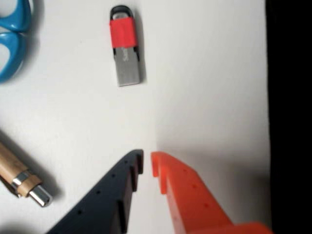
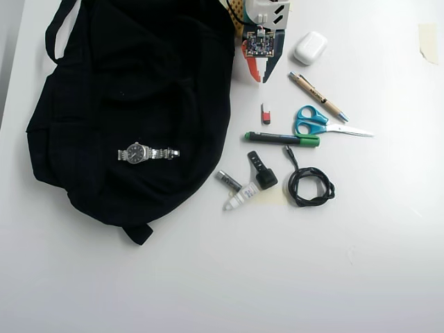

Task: Put the usb stick into the black bag

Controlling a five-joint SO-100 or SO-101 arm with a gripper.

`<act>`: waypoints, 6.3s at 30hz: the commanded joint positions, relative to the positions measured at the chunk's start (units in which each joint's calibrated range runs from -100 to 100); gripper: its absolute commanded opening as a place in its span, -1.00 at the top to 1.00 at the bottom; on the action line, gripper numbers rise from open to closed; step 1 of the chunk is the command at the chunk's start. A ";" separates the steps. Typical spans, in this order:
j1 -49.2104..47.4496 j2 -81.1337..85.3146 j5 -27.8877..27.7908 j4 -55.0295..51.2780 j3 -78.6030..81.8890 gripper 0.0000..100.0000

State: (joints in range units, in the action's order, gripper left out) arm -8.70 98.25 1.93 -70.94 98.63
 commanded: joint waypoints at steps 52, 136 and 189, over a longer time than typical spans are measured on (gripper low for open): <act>-7.98 -43.97 17.68 11.94 -33.94 0.56; -8.21 -86.88 1.90 37.52 -43.56 0.83; -6.86 -96.92 50.56 14.44 -66.65 0.34</act>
State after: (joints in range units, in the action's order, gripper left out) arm -18.17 4.25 43.54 -58.24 32.76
